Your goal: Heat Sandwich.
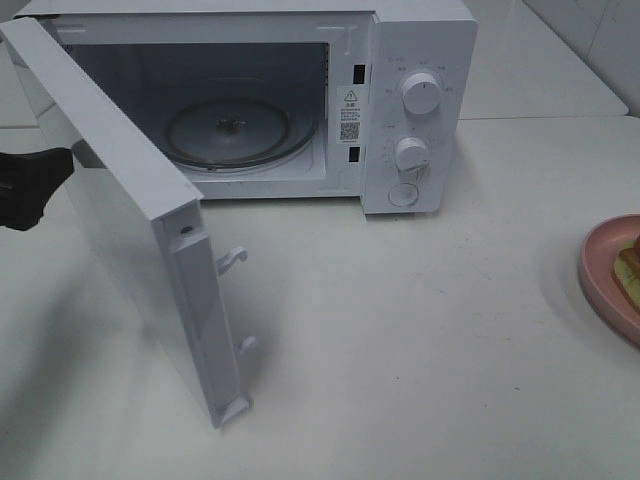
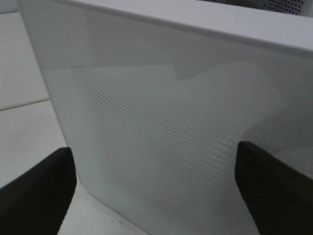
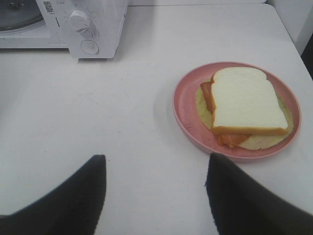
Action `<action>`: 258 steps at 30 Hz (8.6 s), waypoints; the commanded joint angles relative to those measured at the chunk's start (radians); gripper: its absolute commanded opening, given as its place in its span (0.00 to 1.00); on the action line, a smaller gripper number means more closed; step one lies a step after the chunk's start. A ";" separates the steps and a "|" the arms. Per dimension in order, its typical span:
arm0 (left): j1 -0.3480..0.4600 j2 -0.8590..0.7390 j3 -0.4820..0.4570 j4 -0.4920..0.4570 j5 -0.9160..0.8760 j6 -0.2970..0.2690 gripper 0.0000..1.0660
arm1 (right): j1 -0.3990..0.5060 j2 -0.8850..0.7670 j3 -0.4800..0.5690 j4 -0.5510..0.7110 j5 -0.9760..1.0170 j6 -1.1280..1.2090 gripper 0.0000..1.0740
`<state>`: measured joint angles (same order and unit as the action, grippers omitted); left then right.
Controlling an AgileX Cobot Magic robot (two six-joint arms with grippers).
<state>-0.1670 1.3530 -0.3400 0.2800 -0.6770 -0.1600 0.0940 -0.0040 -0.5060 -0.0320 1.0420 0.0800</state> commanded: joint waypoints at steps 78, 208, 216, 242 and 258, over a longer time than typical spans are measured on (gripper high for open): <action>-0.632 0.604 -0.665 -1.175 -0.164 0.737 0.00 | 0.001 -0.026 0.002 -0.005 -0.005 -0.008 0.54; 0.298 -0.767 -0.230 -0.602 1.622 0.487 0.76 | 0.001 -0.026 0.002 -0.005 -0.005 -0.008 0.54; 0.298 -1.000 -0.198 -0.418 1.749 0.353 0.76 | 0.001 -0.026 0.002 -0.005 -0.005 -0.008 0.54; 0.298 -1.379 -0.163 -0.345 1.733 0.261 0.75 | 0.001 -0.023 0.002 -0.005 -0.005 -0.007 0.54; 0.298 -1.379 -0.151 -0.353 1.715 0.233 0.75 | 0.001 -0.021 0.002 -0.005 -0.005 -0.007 0.54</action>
<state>0.1280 -0.0040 -0.4940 -0.0690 1.0510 0.0810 0.0940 -0.0040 -0.5060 -0.0320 1.0420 0.0800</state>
